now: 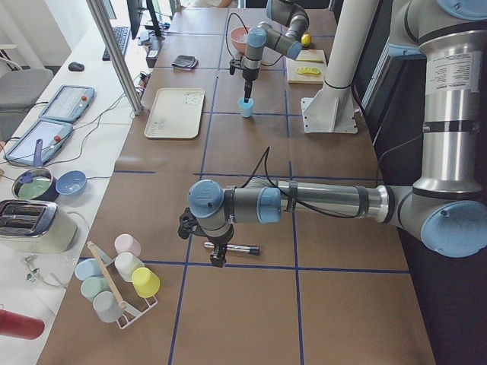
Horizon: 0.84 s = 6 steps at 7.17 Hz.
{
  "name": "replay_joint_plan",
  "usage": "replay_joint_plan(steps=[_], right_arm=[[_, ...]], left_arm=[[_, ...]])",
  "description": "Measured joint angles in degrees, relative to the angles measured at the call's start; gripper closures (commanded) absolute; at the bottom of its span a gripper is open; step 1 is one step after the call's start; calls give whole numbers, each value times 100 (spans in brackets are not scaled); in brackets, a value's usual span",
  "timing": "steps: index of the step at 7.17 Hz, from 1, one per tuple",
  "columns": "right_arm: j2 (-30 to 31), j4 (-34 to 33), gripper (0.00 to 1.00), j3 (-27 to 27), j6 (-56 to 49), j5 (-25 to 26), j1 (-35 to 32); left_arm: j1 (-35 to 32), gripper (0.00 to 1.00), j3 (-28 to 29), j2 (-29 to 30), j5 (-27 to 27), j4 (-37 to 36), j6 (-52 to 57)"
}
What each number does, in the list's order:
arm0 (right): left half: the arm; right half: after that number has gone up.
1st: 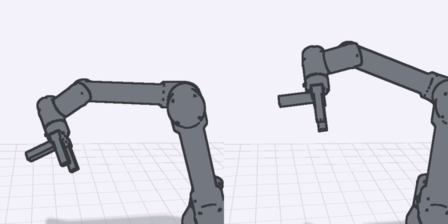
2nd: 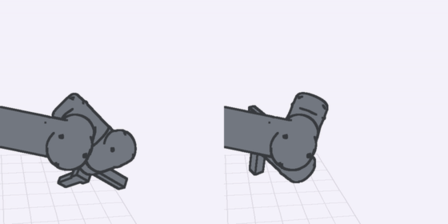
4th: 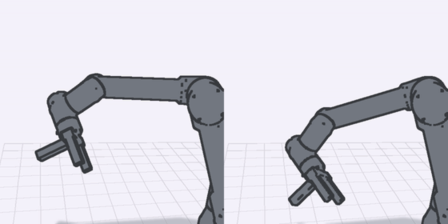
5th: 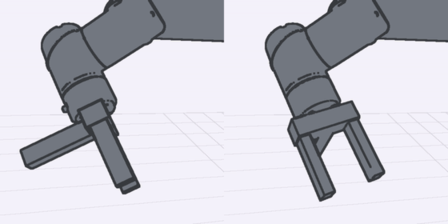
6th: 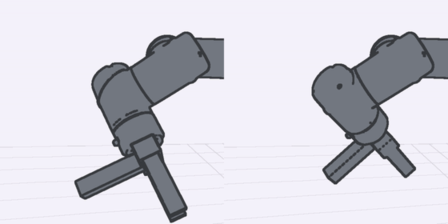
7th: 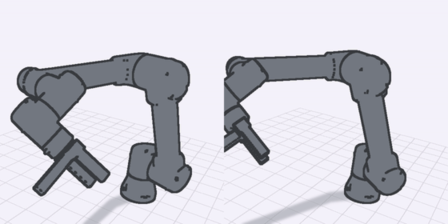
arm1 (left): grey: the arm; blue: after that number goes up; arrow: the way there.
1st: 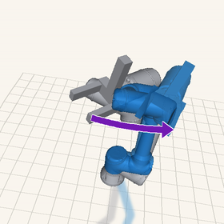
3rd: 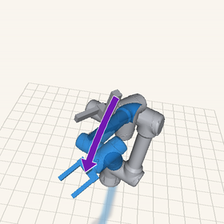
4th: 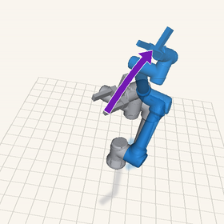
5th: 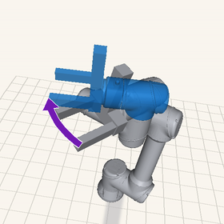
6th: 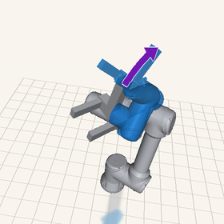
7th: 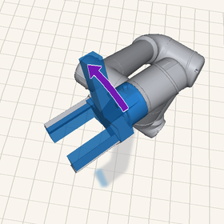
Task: Mash ice and strawberries in cup
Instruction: 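Carry the ice cube with the right gripper over the light-blue cup and release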
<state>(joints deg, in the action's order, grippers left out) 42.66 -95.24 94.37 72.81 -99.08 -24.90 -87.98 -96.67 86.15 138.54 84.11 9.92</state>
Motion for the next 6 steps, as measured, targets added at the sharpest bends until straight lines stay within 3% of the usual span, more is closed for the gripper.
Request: replay_joint_plan(steps=[6], right_arm=[[9,1,1,234,-8,323,-23]], left_arm=[[-16,0,-29,-49,-5,-9,-13]])
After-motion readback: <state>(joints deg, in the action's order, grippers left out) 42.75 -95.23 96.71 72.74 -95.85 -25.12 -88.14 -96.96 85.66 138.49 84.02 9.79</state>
